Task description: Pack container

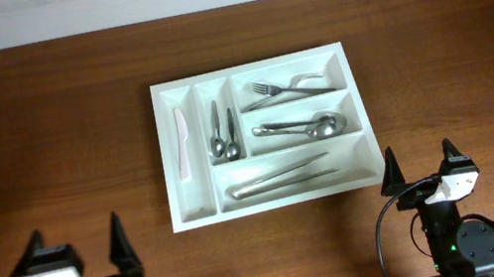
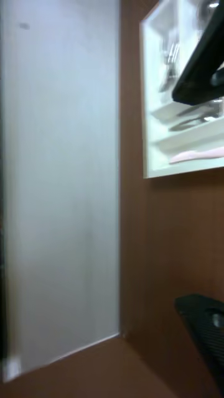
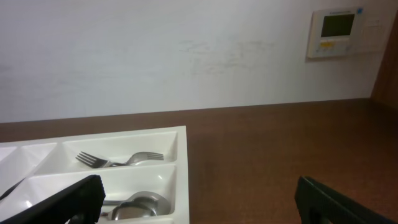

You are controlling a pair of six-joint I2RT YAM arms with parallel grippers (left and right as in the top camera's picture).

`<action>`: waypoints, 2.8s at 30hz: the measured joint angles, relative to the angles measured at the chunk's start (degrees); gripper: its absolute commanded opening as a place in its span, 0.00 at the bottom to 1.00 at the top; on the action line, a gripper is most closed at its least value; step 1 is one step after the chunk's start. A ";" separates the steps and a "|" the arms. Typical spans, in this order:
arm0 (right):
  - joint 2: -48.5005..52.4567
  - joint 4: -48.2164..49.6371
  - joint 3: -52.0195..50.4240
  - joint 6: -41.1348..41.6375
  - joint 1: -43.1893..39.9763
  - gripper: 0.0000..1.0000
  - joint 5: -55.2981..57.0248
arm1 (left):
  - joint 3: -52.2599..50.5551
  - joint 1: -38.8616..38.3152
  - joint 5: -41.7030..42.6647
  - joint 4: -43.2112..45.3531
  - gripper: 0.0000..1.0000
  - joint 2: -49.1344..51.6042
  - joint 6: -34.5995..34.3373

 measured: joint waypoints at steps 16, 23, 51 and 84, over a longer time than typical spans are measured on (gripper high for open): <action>0.00 0.00 0.00 -0.04 0.00 0.98 0.00 | -34.27 0.00 6.91 24.30 0.99 -7.43 -1.09; 0.00 0.00 0.00 -0.15 0.00 0.99 0.00 | -38.77 0.00 7.10 24.94 0.99 -9.64 -1.11; 0.00 0.00 -0.02 -0.44 0.00 0.99 0.00 | -43.91 0.00 0.98 30.29 0.99 -13.75 -1.11; 0.00 0.00 0.00 -0.39 0.00 0.99 0.00 | -44.00 0.00 0.55 30.01 0.99 -13.75 -1.11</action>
